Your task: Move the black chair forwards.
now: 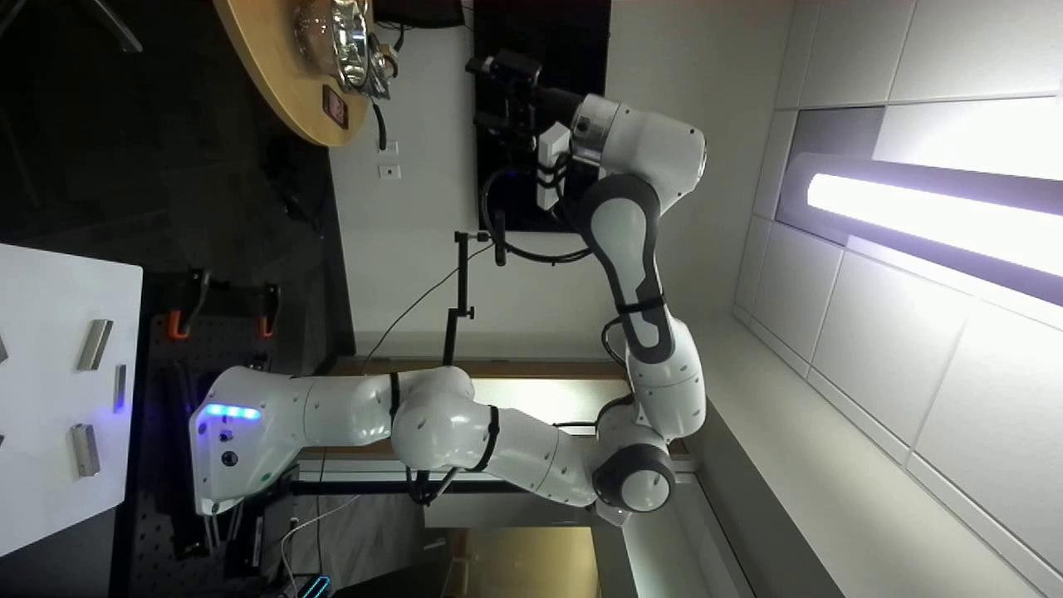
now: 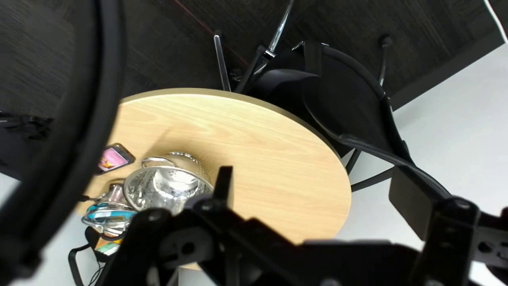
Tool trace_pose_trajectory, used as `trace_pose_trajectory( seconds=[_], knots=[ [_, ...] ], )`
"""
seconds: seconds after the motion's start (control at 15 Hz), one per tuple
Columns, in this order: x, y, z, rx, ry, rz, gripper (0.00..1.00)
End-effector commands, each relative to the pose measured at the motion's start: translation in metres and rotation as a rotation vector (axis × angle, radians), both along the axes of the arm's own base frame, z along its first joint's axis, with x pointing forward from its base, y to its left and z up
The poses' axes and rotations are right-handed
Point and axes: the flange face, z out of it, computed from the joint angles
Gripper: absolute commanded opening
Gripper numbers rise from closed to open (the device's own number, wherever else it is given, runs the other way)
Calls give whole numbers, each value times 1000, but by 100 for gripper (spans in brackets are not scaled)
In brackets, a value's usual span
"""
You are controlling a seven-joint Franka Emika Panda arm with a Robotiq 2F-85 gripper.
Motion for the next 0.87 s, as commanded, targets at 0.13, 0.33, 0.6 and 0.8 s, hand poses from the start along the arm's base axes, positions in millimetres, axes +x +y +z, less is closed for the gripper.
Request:
trace_pose_trajectory(
  seconds=[0.13,0.33,0.6,0.8],
  knots=[
    [-52,-46,-17,129,-13,138,100],
    [-47,-48,-18,116,18,125,100],
    [-52,-52,-21,116,18,127,100],
    [-52,-52,-21,116,17,127,100]
  ],
)
